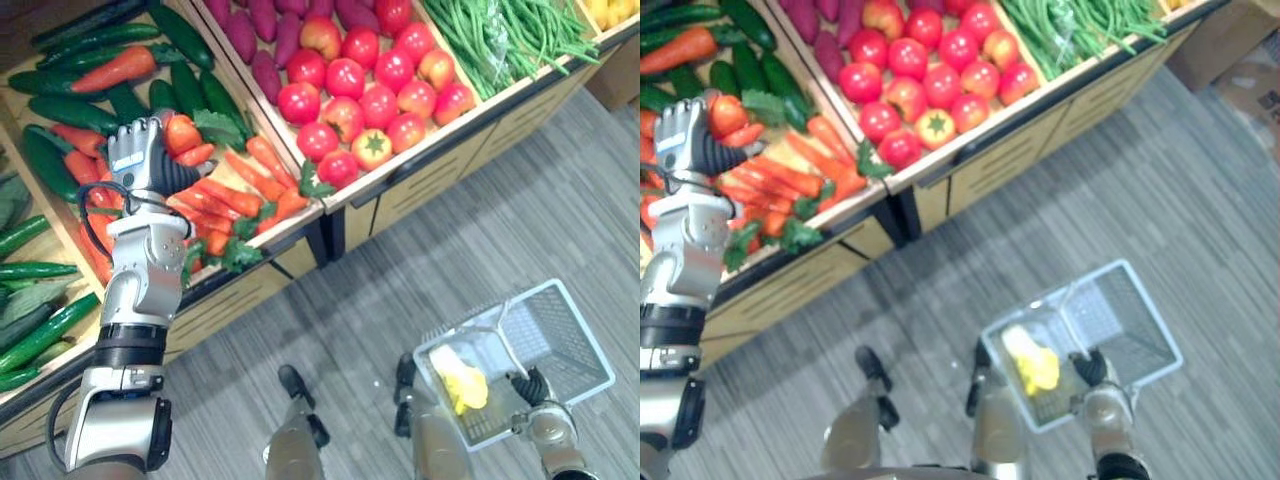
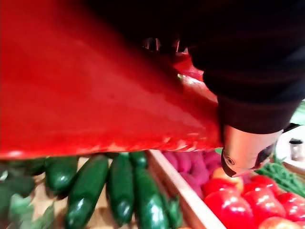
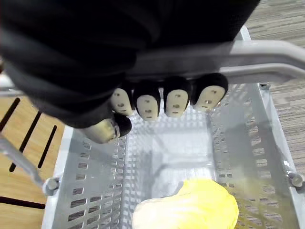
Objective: Pick vegetable in the basket
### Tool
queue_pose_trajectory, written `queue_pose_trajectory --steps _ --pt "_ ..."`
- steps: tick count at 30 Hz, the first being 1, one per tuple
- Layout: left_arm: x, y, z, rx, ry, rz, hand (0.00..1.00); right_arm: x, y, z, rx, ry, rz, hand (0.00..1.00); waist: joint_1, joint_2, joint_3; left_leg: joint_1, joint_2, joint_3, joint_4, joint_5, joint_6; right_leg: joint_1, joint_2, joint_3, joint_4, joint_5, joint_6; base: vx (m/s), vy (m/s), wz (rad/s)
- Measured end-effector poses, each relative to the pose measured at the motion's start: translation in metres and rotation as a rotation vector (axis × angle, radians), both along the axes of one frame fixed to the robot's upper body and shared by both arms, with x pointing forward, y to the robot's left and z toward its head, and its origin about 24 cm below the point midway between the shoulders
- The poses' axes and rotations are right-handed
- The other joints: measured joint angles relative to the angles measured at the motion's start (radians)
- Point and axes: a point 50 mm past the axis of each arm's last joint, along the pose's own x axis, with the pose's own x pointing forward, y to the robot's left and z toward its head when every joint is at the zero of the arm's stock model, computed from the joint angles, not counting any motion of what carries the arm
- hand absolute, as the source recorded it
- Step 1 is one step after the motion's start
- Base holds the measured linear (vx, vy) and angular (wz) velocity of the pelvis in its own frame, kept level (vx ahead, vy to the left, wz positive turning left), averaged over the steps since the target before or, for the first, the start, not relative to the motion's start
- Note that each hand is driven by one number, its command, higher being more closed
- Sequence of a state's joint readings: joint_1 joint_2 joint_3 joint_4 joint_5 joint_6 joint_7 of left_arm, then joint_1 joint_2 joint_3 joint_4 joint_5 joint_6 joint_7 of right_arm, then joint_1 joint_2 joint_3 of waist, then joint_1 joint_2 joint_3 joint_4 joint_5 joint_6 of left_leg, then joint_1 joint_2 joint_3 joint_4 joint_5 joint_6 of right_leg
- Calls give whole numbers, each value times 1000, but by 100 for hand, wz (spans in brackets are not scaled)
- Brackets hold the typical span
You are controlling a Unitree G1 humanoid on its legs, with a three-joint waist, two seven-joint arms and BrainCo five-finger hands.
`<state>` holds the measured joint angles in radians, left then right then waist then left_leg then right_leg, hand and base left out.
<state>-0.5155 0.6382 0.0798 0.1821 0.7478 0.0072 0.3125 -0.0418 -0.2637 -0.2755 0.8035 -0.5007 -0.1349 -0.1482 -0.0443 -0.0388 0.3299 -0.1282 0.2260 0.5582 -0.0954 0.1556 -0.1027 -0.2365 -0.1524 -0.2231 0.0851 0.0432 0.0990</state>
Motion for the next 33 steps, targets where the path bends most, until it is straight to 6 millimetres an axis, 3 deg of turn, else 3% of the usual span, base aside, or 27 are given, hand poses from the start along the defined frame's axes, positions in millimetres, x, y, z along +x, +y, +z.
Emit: queue_pose_trajectory --steps 2,4,6,10,13,17,23,29,33 --pt "-10 -12 -2 29 -23 -53 100 3 -4 4 -23 -4 11 100 -3 1 -13 17 -1 1 0 0 0 17 -1 1 -1 0 0 53 2 -1" --pt "-28 -42 -7 90 -60 -201 100 8 -16 14 -96 -6 39 100 -4 2 -45 42 -4 7 0 -5 -4 38 -3 8 -7 0 0 34 9 -4" --pt "-37 -59 -12 124 -65 -300 100 13 -27 25 -165 -16 66 100 -6 4 -68 54 -6 14 0 -10 -9 50 -3 17 -18 1 3 12 12 -14" --pt "-65 -95 -26 180 -43 -532 100 38 -53 74 -393 -90 185 100 -9 15 -118 107 -16 93 -1 -27 -16 57 0 101 -46 17 28 11 18 -53" --pt "-74 -109 -40 148 29 -677 100 57 -54 107 -534 -122 333 100 -26 29 -131 168 -25 173 -1 -47 -22 66 5 183 -56 30 47 20 25 -73" --pt "-81 -119 -54 149 126 -776 100 75 -36 123 -597 -130 509 100 -36 34 -143 235 -28 284 -1 -66 -37 66 27 287 -69 59 51 19 13 -84" --pt "-98 -164 -85 98 297 -1043 100 84 14 146 -652 -185 826 100 -37 57 -169 316 -13 432 2 -98 -74 68 64 387 -64 66 53 -33 -22 -61" --pt "-115 -220 -96 67 365 -1303 100 95 97 180 -616 -384 1194 100 -40 75 -197 352 101 545 239 -225 -108 76 109 465 -39 65 53 -51 -20 -48" --pt "-119 -238 -100 18 397 -1375 100 95 124 190 -606 -435 1319 100 -44 80 -202 360 140 589 329 -277 -119 66 126 500 -26 65 53 -89 26 -32"
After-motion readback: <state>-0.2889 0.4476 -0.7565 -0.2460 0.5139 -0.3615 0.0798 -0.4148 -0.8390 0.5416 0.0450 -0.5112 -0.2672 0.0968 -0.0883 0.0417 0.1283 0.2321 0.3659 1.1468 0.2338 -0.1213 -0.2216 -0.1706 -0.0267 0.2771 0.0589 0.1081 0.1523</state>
